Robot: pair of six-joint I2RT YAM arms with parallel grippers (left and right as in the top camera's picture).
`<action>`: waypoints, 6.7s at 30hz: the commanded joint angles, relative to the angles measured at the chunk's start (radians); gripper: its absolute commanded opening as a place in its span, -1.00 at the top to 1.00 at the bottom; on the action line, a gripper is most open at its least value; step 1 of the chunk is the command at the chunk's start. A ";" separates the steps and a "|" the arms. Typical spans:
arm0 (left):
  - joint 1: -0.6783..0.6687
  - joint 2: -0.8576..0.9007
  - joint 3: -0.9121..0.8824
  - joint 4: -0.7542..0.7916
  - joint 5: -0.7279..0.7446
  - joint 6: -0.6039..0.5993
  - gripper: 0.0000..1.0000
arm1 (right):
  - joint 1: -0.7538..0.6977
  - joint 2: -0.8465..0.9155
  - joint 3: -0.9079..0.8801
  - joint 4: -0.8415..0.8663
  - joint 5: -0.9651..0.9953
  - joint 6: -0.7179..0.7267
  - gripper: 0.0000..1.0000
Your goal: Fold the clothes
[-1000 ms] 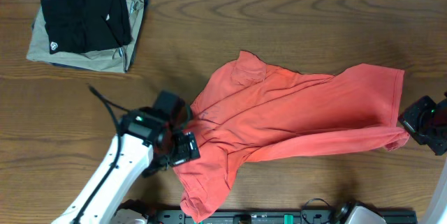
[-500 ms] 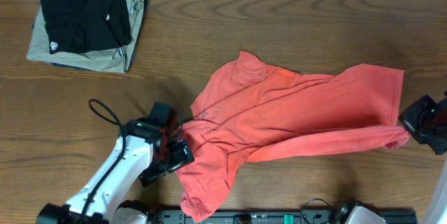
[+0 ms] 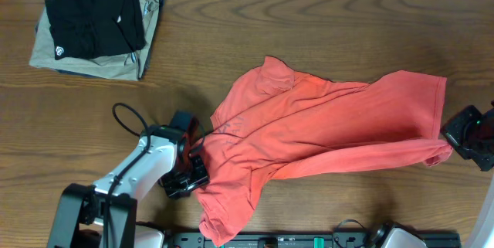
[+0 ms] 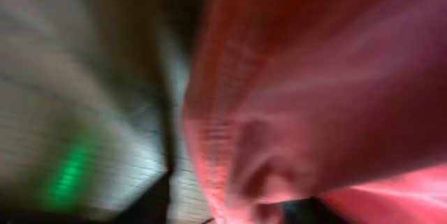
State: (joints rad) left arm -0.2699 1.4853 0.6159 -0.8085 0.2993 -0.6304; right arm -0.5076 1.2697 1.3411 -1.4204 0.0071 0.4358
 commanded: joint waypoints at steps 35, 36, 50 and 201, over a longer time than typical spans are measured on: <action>0.039 -0.083 1.221 -0.492 -0.214 0.276 0.88 | 0.020 0.102 0.687 -0.086 -0.259 -0.159 0.97; 0.050 -0.039 1.222 -0.451 -0.214 0.286 0.88 | 0.030 0.137 0.686 -0.050 -0.278 -0.159 0.97; 0.231 0.407 1.986 -0.251 -0.114 0.355 0.88 | 0.033 0.524 1.123 0.302 -0.568 -0.043 0.97; 0.208 0.227 0.829 -0.634 -0.206 0.336 0.87 | 0.090 0.287 -0.022 0.517 0.038 0.043 0.98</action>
State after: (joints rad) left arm -0.0681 1.7092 1.4754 -1.4384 0.1001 -0.2882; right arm -0.4286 1.5562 1.3251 -0.8997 0.0086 0.4641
